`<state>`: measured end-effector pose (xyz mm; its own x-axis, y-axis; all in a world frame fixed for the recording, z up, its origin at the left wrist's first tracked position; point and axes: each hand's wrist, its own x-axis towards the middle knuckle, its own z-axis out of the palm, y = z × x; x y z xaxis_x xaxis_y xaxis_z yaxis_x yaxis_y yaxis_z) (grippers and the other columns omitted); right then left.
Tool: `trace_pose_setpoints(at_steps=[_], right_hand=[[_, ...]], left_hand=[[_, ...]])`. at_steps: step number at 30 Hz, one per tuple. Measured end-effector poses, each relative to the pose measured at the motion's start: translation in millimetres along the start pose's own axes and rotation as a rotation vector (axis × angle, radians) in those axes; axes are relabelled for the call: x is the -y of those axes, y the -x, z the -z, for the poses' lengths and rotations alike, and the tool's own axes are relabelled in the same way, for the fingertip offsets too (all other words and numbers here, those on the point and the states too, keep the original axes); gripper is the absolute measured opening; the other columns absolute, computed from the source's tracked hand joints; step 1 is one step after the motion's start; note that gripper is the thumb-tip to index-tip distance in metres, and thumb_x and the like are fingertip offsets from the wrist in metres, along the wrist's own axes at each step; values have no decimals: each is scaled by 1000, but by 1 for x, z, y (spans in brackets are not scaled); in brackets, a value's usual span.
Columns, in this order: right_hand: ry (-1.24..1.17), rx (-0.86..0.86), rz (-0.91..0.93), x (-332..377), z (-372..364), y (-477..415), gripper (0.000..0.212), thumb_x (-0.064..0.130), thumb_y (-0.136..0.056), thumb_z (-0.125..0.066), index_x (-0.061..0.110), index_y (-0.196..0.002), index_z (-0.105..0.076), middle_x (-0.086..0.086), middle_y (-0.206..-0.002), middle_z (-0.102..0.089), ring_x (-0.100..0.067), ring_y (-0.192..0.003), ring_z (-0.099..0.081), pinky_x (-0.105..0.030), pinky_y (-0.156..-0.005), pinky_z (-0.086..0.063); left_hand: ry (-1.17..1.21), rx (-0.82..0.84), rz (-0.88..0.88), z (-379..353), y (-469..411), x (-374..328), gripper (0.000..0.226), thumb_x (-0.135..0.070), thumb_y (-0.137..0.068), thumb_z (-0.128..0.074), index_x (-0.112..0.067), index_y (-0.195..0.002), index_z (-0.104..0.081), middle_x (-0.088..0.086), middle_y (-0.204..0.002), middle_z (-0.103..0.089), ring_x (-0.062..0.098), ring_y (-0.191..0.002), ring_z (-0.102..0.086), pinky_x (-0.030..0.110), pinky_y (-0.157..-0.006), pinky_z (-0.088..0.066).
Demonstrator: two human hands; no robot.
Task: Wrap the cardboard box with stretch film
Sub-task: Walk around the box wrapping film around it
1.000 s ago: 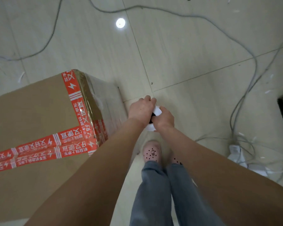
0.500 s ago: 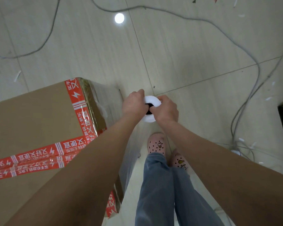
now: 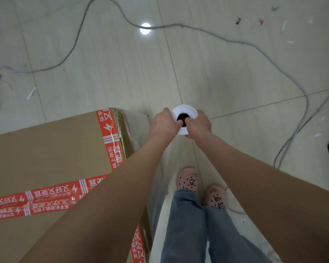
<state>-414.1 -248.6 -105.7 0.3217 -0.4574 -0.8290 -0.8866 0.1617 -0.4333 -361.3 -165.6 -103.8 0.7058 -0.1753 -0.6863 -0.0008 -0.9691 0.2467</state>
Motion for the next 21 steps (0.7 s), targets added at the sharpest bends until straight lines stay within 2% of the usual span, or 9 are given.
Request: trace_pose_setpoints(at_steps=[3,5,7,9,11,13,17,21], right_hand=[[23,-11,-9,-2,3,-7,47,14,-83,-49,22,-130,-50,-7,-116,-62,-29,-96,-63,-45,-80,-57],[48,10,5,-2,6,-11,42,14,-80,-46,22,-120,-56,-6,-107,-66,-27,-85,-66,-38,-67,-59],[70,48,10,0,11,-14,36,12,-79,-43,21,-110,-59,-5,-100,-68,-23,-76,-67,-26,-50,-53],[103,62,20,0,15,-16,32,12,-80,-44,20,-107,-60,-4,-98,-67,-21,-74,-66,-21,-44,-47],[110,47,40,2,16,-16,30,12,-82,-48,20,-107,-60,-3,-96,-65,-23,-78,-64,-31,-56,-56],[112,23,72,4,16,-18,26,12,-82,-51,20,-104,-60,-2,-93,-64,-24,-82,-63,-42,-71,-58],[235,22,161,16,15,-21,23,15,-84,-53,18,-106,-61,0,-96,-64,-21,-83,-58,-35,-76,-52],[353,23,215,41,9,-24,26,17,-82,-54,23,-105,-64,0,-98,-66,-23,-89,-61,-32,-74,-49]], left_hand=[[-186,-21,-184,2,-6,-16,27,-22,-85,-57,-8,-106,-48,7,-96,-55,27,-86,-55,32,-63,-35],[-269,-21,-255,1,-8,-27,25,-18,-87,-53,-8,-109,-49,8,-101,-54,28,-92,-58,33,-64,-35],[-347,-15,-298,0,-11,-35,26,-15,-88,-50,-9,-113,-49,8,-107,-54,28,-95,-58,33,-65,-37],[-394,2,-315,2,-15,-40,25,-14,-87,-50,-9,-112,-51,9,-108,-55,29,-95,-58,33,-65,-37],[-404,18,-295,5,-21,-41,23,-13,-87,-50,-8,-109,-52,11,-107,-56,30,-94,-58,33,-66,-37],[-384,23,-266,9,-26,-41,21,-13,-86,-50,-8,-106,-52,10,-104,-55,30,-93,-57,33,-65,-36],[-326,-6,-210,19,-34,-36,20,-14,-85,-52,-8,-103,-51,9,-97,-54,25,-79,-50,33,-63,-34],[-215,-45,-109,34,-44,-27,13,-16,-84,-53,-11,-93,-46,5,-79,-47,29,-81,-54,32,-62,-35]])
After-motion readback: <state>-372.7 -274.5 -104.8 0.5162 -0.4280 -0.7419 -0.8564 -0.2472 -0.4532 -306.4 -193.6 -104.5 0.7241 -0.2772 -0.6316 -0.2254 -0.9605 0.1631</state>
